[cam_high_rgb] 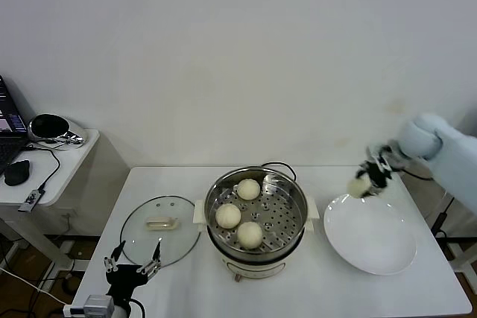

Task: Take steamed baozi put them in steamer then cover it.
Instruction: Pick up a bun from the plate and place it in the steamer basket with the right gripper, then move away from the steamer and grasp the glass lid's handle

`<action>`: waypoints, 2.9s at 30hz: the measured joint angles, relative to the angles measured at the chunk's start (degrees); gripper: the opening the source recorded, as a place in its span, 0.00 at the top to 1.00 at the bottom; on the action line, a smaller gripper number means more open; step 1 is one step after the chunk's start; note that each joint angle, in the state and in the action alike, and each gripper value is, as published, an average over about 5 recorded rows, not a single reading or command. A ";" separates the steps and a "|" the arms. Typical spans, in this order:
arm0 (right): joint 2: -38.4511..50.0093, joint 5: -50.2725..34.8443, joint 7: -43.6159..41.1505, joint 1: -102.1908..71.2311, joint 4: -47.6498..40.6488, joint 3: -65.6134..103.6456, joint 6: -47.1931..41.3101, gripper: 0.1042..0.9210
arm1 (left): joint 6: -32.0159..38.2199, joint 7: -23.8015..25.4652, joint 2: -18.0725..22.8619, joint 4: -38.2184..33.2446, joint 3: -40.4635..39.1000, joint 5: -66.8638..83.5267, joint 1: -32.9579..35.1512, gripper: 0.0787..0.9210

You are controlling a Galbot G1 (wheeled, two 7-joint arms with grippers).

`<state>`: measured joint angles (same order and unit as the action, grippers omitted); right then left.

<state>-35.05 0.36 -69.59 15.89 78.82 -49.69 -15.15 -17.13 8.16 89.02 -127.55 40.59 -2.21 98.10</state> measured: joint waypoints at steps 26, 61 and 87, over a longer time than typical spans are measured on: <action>-18.75 -18.15 3.18 15.56 2.41 -21.77 -11.70 0.42 | 0.29 -0.07 -0.62 -0.58 0.75 2.01 -1.68 0.12; -12.58 -20.81 6.95 13.18 8.56 -16.52 -13.88 0.12 | 0.26 -0.39 -0.98 -0.10 0.04 2.73 -2.64 0.12; 8.46 -33.68 40.54 -52.61 26.40 57.90 -1.56 0.12 | 1.64 -5.70 -4.55 5.30 -2.94 6.47 -5.43 0.12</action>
<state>-26.59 -33.32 -29.05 -36.73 105.22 8.20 -16.71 -15.49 2.46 84.47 -122.25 37.65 4.26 92.68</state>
